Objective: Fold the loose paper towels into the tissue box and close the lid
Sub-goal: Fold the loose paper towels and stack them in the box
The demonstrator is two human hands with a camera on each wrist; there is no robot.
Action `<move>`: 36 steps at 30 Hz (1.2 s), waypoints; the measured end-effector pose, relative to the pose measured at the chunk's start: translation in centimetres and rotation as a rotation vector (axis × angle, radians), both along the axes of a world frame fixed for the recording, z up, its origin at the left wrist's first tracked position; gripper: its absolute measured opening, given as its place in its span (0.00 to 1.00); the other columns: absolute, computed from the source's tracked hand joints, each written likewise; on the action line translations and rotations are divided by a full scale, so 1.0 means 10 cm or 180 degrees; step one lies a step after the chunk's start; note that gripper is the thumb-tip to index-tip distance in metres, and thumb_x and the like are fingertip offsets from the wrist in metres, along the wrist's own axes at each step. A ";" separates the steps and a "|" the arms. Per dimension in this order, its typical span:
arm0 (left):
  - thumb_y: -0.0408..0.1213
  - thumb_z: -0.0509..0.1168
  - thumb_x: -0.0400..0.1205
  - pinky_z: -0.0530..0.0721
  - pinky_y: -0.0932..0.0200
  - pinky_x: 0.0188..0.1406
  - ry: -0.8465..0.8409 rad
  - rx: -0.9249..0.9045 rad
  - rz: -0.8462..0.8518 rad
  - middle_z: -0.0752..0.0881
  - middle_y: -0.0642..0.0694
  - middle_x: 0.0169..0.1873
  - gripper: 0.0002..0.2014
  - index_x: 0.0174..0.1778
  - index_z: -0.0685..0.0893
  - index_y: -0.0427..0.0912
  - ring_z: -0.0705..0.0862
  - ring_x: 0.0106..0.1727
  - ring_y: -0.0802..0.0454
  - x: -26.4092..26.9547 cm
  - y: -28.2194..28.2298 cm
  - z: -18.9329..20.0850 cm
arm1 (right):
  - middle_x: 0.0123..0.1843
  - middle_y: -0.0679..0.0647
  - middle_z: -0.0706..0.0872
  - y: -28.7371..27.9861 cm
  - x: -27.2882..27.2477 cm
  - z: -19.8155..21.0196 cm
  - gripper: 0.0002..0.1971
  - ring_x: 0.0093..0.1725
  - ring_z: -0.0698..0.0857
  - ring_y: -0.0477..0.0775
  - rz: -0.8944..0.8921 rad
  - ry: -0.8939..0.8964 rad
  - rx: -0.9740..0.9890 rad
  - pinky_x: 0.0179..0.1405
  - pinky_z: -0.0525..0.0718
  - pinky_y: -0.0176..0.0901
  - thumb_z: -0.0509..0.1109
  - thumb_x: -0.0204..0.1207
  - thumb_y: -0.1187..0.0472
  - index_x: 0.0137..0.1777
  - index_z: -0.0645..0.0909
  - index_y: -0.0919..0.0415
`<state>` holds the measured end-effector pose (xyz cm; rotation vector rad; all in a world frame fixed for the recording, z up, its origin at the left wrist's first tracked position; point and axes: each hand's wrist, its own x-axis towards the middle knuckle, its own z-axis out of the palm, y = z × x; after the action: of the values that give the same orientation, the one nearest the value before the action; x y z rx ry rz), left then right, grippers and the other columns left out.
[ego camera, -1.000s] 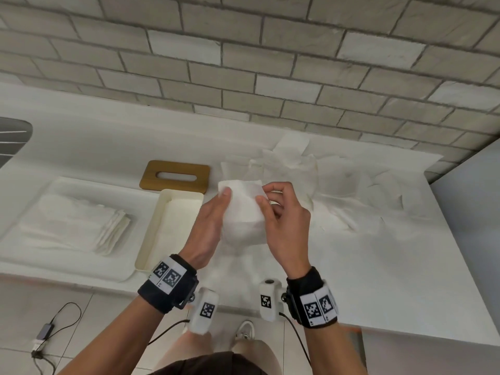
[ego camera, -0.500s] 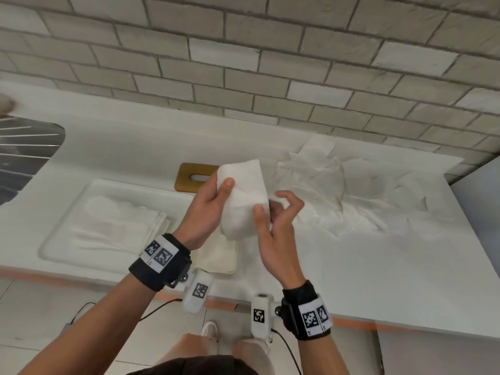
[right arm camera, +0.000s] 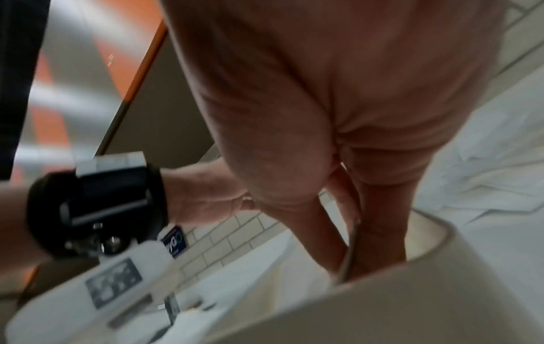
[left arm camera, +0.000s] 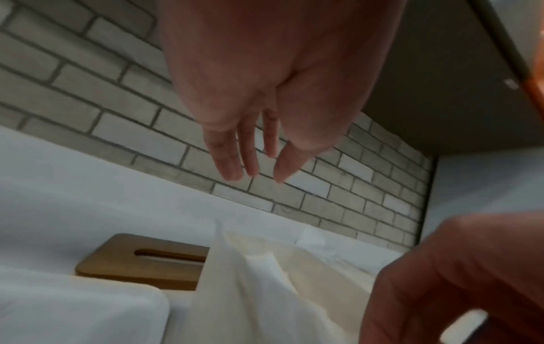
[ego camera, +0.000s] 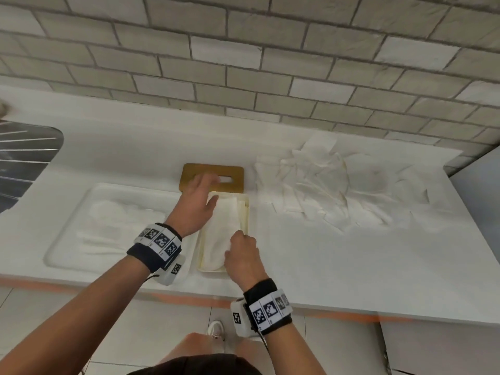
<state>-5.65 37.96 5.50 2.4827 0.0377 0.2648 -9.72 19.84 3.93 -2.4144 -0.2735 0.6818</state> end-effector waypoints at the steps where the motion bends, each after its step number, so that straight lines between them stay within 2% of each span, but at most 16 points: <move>1: 0.30 0.68 0.88 0.82 0.49 0.68 0.0161 0.0142 -0.0250 0.84 0.45 0.64 0.13 0.68 0.81 0.44 0.83 0.67 0.46 0.00 -0.03 -0.02 | 0.73 0.66 0.78 0.03 -0.01 0.00 0.15 0.68 0.85 0.66 0.0069 -0.0010 -0.0163 0.67 0.82 0.51 0.62 0.90 0.71 0.75 0.73 0.68; 3: 0.36 0.67 0.90 0.83 0.48 0.65 0.0730 0.0567 -0.0798 0.84 0.48 0.62 0.08 0.64 0.83 0.47 0.83 0.66 0.45 0.01 -0.11 -0.06 | 0.74 0.66 0.78 0.06 -0.02 -0.02 0.17 0.69 0.84 0.66 0.0167 -0.0050 -0.0322 0.68 0.81 0.51 0.63 0.90 0.72 0.76 0.72 0.69; 4: 0.40 0.66 0.91 0.83 0.46 0.66 0.1048 0.0845 -0.1026 0.83 0.48 0.65 0.09 0.66 0.82 0.47 0.82 0.69 0.45 0.03 -0.17 -0.09 | 0.75 0.66 0.78 0.06 -0.02 -0.02 0.17 0.70 0.84 0.67 0.0206 -0.0047 -0.0375 0.68 0.81 0.51 0.63 0.90 0.71 0.77 0.72 0.69; 6: 0.46 0.64 0.91 0.83 0.42 0.68 0.1489 0.1386 -0.1316 0.77 0.45 0.75 0.17 0.75 0.77 0.47 0.78 0.73 0.43 0.06 -0.28 -0.18 | 0.75 0.65 0.78 0.04 -0.02 -0.03 0.19 0.72 0.83 0.67 0.0267 -0.0011 -0.0345 0.69 0.79 0.51 0.62 0.90 0.69 0.80 0.72 0.66; 10: 0.46 0.65 0.90 0.84 0.41 0.69 0.1702 0.2088 -0.1647 0.63 0.40 0.87 0.28 0.85 0.66 0.46 0.75 0.78 0.37 0.09 -0.44 -0.37 | 0.70 0.63 0.80 -0.12 0.01 0.00 0.15 0.67 0.84 0.66 0.0294 -0.0001 -0.0196 0.62 0.81 0.50 0.63 0.92 0.59 0.76 0.78 0.59; 12: 0.51 0.69 0.87 0.83 0.41 0.72 0.1752 0.2282 -0.1653 0.59 0.39 0.89 0.34 0.86 0.64 0.46 0.70 0.83 0.37 0.09 -0.48 -0.42 | 0.63 0.58 0.87 -0.27 0.10 0.03 0.11 0.62 0.88 0.62 0.0079 -0.0250 0.0119 0.60 0.87 0.50 0.65 0.91 0.56 0.69 0.83 0.54; 16: 0.71 0.74 0.75 0.75 0.38 0.82 0.1953 0.2405 -0.1531 0.48 0.36 0.93 0.58 0.90 0.53 0.43 0.59 0.90 0.33 0.09 -0.57 -0.45 | 0.50 0.45 0.94 -0.67 0.42 0.08 0.05 0.49 0.93 0.51 -0.0515 -0.0783 0.0388 0.53 0.93 0.54 0.71 0.88 0.50 0.56 0.87 0.46; 18: 0.77 0.74 0.70 0.66 0.37 0.88 0.2064 0.2468 -0.1537 0.41 0.36 0.93 0.67 0.93 0.47 0.43 0.52 0.93 0.33 0.09 -0.57 -0.42 | 0.51 0.44 0.94 -0.91 0.64 0.03 0.04 0.51 0.93 0.52 -0.0690 -0.0902 0.0217 0.54 0.93 0.54 0.71 0.86 0.49 0.55 0.87 0.45; 20: 0.79 0.75 0.66 0.59 0.37 0.91 0.2220 0.2414 -0.1522 0.36 0.37 0.93 0.72 0.93 0.44 0.43 0.46 0.94 0.34 0.06 -0.56 -0.35 | 0.59 0.47 0.92 -1.17 0.90 -0.10 0.07 0.58 0.91 0.55 -0.0818 -0.0916 -0.0011 0.58 0.90 0.54 0.72 0.86 0.50 0.61 0.86 0.46; 22: 0.76 0.78 0.66 0.59 0.38 0.91 0.2313 0.2178 -0.1405 0.40 0.39 0.94 0.69 0.93 0.49 0.44 0.47 0.94 0.36 0.05 -0.55 -0.25 | 0.67 0.55 0.87 -1.46 1.18 -0.28 0.13 0.66 0.87 0.61 -0.0888 -0.0960 -0.0351 0.62 0.87 0.56 0.73 0.85 0.56 0.68 0.82 0.52; 24: 0.68 0.79 0.72 0.69 0.41 0.87 0.2091 0.1856 -0.1136 0.55 0.41 0.93 0.55 0.89 0.62 0.47 0.58 0.92 0.39 0.04 -0.57 -0.11 | 0.72 0.62 0.82 -1.79 1.46 -0.47 0.22 0.72 0.82 0.68 -0.1027 -0.1037 -0.0700 0.66 0.84 0.60 0.73 0.81 0.65 0.74 0.76 0.58; 27: 0.57 0.75 0.83 0.83 0.49 0.67 0.1260 0.1315 -0.0618 0.76 0.51 0.80 0.31 0.79 0.73 0.52 0.76 0.78 0.47 0.02 -0.68 0.09 | 0.79 0.65 0.76 -2.29 1.75 -0.73 0.34 0.77 0.77 0.72 -0.1151 -0.0932 -0.1128 0.73 0.82 0.67 0.74 0.77 0.66 0.83 0.67 0.64; 29: 0.55 0.72 0.85 0.86 0.49 0.60 0.0786 0.0898 -0.0375 0.83 0.54 0.71 0.23 0.74 0.78 0.53 0.81 0.71 0.50 0.02 -0.87 0.20 | 0.74 0.65 0.78 -2.51 1.82 -0.82 0.28 0.74 0.79 0.71 -0.1205 -0.0848 -0.1085 0.68 0.84 0.65 0.71 0.79 0.67 0.79 0.71 0.65; 32: 0.53 0.71 0.87 0.88 0.48 0.60 0.0410 0.0338 -0.0405 0.87 0.57 0.64 0.16 0.68 0.82 0.54 0.86 0.64 0.54 0.06 -1.27 0.28 | 0.60 0.63 0.85 -2.71 1.82 -0.88 0.08 0.64 0.82 0.68 -0.1087 -0.1040 -0.0856 0.55 0.80 0.54 0.66 0.83 0.71 0.60 0.81 0.66; 34: 0.53 0.70 0.87 0.88 0.48 0.60 0.0355 0.0136 -0.0562 0.88 0.57 0.61 0.14 0.66 0.83 0.54 0.87 0.60 0.56 0.14 -1.56 0.26 | 0.52 0.59 0.88 -2.81 1.76 -0.85 0.03 0.58 0.86 0.66 -0.0906 -0.1033 -0.0474 0.53 0.81 0.51 0.69 0.85 0.69 0.54 0.83 0.63; 36: 0.54 0.69 0.88 0.88 0.48 0.61 0.0362 0.0008 -0.0648 0.88 0.56 0.62 0.14 0.66 0.83 0.53 0.86 0.60 0.56 0.22 -1.86 0.20 | 0.47 0.51 0.91 -2.89 1.65 -0.72 0.03 0.52 0.91 0.57 -0.0799 -0.1009 0.0185 0.54 0.87 0.43 0.73 0.86 0.66 0.51 0.85 0.58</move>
<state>-3.46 19.38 7.51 2.4785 -0.1670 0.0374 6.77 -9.01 -3.26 -2.4391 -0.1113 0.1763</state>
